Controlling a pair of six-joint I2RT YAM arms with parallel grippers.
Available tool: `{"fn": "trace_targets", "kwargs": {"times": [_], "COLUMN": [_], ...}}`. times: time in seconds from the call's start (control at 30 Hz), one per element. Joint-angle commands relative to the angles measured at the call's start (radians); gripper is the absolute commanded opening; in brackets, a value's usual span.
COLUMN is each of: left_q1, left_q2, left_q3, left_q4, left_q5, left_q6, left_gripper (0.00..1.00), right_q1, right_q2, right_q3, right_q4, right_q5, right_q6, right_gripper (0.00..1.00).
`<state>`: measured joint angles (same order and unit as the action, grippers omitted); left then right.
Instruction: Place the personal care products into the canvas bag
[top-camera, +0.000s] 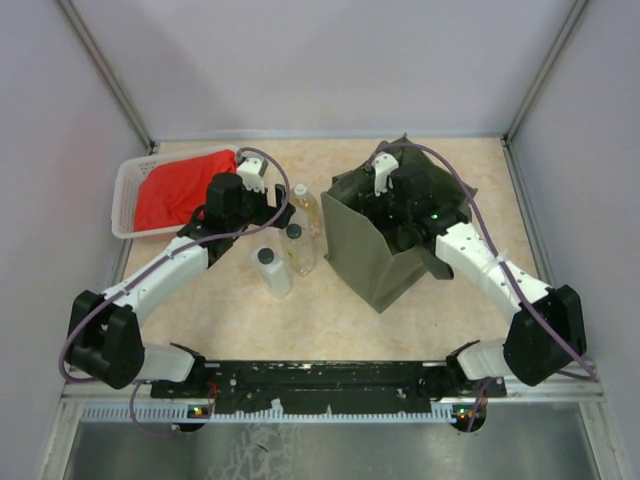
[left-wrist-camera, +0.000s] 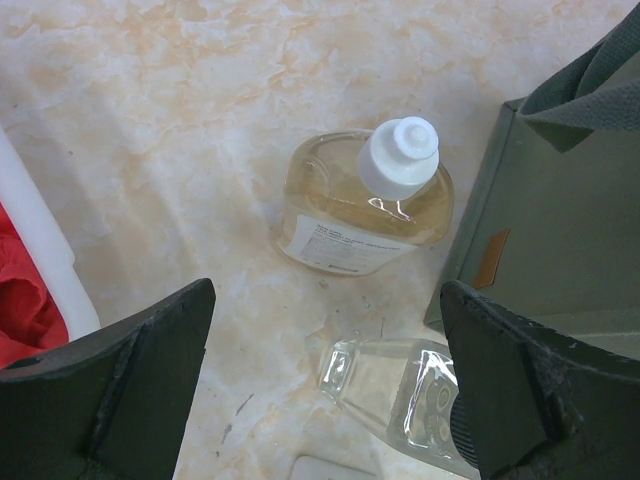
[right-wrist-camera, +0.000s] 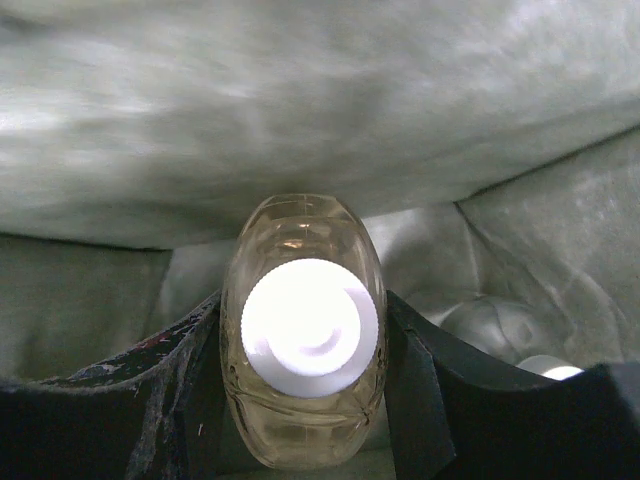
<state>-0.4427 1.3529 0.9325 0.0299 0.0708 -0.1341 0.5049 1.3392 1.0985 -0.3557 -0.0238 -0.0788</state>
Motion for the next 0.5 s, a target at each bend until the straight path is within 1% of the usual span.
{"fn": "trace_targets", "kwargs": {"times": [0.0, 0.13, 0.33, 0.37, 0.4, 0.47], "left_q1": [0.001, 0.002, 0.001, 0.001, 0.001, 0.002], "left_q2": [0.01, 0.019, 0.023, 0.024, 0.025, 0.027], "left_q3": [0.023, 0.025, 0.032, 0.032, 0.034, 0.037], "left_q4": [0.03, 0.032, 0.029, 0.03, 0.029, 0.028], "left_q5": [0.016, 0.013, 0.009, 0.009, 0.009, 0.013], "left_q6": [-0.001, -0.004, -0.003, -0.003, -0.002, -0.002], "left_gripper": [1.0, 1.0, 1.0, 1.0, 1.0, 1.0], "right_q1": [-0.06, -0.072, -0.072, -0.072, -0.073, -0.072], "right_q2": [0.013, 0.041, 0.066, 0.066, 0.064, 0.062], "right_q3": [-0.016, -0.039, -0.059, -0.061, -0.061, -0.055], "right_q4": [0.188, 0.23, 0.24, 0.24, 0.236, 0.218], "right_q5": [-0.031, -0.056, -0.033, -0.031, -0.031, -0.029], "right_q6": [-0.012, -0.003, -0.004, -0.004, -0.005, -0.008], "right_gripper": [0.0, 0.0, 0.0, 0.03, 0.1, 0.31]}}
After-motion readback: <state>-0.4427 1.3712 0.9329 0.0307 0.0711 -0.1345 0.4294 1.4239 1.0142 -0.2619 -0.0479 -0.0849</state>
